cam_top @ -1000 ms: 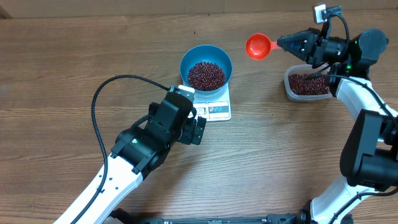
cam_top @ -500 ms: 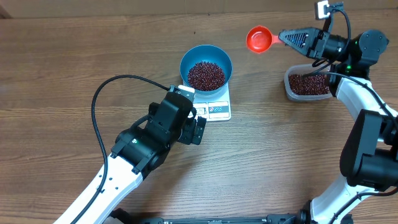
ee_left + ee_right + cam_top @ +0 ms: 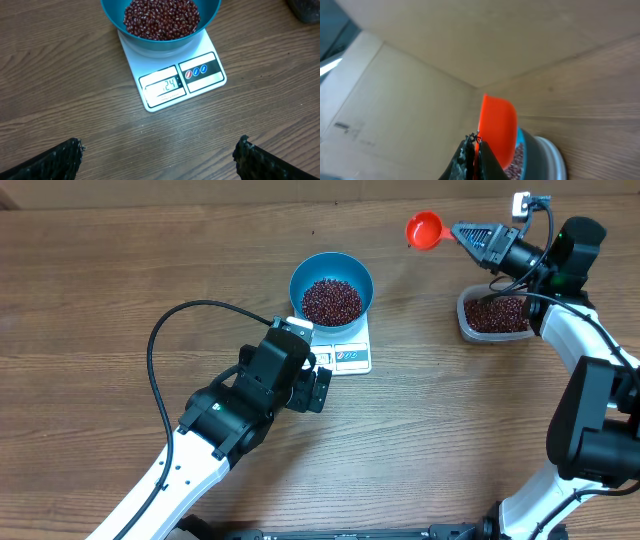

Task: Scoop item into bowl and weigh 150g on scale
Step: 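Carry the empty red scoop right back into the bean tub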

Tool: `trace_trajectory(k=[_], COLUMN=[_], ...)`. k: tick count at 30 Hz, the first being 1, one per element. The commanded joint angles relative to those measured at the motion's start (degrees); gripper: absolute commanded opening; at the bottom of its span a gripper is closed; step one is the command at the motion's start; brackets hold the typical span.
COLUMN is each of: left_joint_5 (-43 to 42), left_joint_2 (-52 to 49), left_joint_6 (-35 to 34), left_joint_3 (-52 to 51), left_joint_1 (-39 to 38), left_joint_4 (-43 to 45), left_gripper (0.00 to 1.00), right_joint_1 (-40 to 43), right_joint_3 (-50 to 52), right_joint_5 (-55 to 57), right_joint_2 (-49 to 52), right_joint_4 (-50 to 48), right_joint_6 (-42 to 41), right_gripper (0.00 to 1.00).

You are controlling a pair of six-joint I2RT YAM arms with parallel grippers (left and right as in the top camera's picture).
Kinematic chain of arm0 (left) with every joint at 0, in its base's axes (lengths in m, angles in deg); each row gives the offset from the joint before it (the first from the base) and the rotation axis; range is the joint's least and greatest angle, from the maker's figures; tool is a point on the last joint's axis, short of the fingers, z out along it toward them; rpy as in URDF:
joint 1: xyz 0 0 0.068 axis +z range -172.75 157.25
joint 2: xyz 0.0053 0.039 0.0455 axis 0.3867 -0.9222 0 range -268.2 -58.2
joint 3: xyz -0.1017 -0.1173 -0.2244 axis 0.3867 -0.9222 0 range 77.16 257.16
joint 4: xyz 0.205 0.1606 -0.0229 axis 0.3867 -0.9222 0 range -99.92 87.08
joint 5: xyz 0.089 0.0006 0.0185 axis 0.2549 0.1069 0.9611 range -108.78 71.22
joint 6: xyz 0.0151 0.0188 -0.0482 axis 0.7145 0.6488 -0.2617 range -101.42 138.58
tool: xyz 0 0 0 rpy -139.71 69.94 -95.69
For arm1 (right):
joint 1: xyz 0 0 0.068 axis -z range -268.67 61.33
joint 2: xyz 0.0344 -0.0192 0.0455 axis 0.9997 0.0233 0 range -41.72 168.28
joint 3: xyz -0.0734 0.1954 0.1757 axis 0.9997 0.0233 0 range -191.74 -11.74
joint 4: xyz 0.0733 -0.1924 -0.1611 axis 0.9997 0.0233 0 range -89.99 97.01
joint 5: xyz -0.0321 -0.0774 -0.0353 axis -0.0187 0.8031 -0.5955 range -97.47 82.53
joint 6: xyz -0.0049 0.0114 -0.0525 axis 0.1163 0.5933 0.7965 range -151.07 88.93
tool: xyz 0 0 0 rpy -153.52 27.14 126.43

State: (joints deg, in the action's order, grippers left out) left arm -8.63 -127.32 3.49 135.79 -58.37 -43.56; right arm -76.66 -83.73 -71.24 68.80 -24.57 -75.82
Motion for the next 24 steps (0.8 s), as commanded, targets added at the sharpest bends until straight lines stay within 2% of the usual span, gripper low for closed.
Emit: trace_trajectory(k=[1, 7, 17, 24], left_joint_5=[0.79, 0.79, 0.79, 0.79], left_joint_2=[0.02, 0.02, 0.02, 0.02], left_joint_6=[-0.79, -0.76, -0.79, -0.76], left_joint_3=[-0.15, -0.15, -0.15, -0.15], left_joint_1=[-0.20, -0.20, -0.20, -0.20], left_joint_4=[0.17, 0.17, 0.17, 0.17], left_gripper=[1.00, 1.00, 1.00, 1.00], right_joint_1=[0.17, 0.11, 0.11, 0.11], right_joint_3=[-1.29, -4.70, -4.81, -4.94], right_joint_5=[5.42, 15.06, 29.73, 48.70], right_joint_2=[-4.81, -9.44, -18.05, -20.85], right_joint_4=[8.37, 28.37, 42.14, 57.13], right_joint_6=[10.73, 23.15, 31.74, 48.68], right_gripper=[0.04, 0.04, 0.04, 0.04])
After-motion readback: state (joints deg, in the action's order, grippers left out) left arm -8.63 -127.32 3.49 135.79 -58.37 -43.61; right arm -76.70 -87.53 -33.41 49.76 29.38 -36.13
